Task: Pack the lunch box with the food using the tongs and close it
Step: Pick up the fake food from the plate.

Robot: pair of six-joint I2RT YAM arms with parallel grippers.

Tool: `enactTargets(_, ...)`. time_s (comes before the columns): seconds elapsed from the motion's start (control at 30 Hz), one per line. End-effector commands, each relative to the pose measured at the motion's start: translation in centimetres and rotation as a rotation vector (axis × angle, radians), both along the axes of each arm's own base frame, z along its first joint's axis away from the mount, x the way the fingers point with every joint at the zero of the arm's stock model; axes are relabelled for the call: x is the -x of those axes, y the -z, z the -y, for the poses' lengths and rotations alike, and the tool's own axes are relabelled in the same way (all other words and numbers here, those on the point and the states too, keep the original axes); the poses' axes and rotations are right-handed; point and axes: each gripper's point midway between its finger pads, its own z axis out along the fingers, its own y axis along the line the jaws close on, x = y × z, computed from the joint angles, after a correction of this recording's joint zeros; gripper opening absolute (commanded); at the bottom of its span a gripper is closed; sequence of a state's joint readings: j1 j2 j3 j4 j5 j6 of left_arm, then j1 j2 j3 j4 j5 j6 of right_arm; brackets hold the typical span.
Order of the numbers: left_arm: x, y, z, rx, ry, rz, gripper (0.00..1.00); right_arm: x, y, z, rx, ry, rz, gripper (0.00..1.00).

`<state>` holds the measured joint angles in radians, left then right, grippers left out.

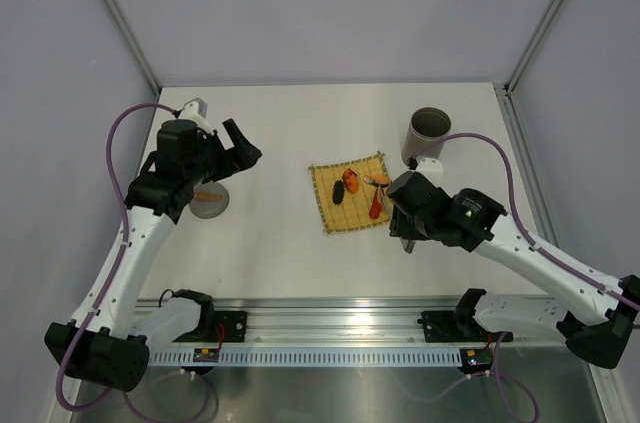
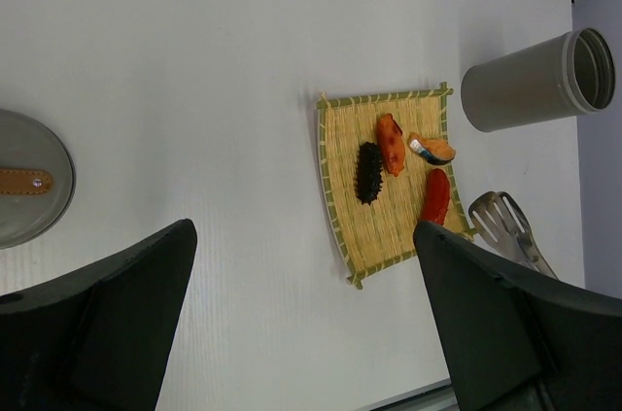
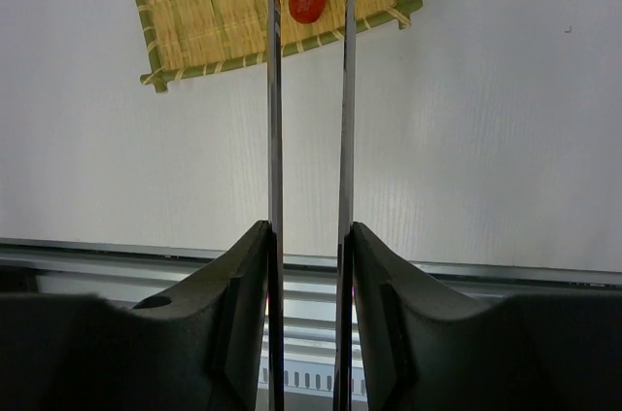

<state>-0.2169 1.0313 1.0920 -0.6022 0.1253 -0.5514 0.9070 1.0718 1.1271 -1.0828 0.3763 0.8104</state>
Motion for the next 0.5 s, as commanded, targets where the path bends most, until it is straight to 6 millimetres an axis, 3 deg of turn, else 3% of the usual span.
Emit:
enactTargets(0.0, -0.4, -1.3, 0.3, 0.028, 0.010, 0.058, 0.98, -0.9, -0.8, 0.2, -0.008, 0.042, 0.036, 0.44)
enactTargets(0.47, -0.3, -1.7, 0.4, 0.032, 0.011, 0.061, 0.98, -1.9, 1.3, -0.9, 0.052, 0.025, 0.004, 0.55)
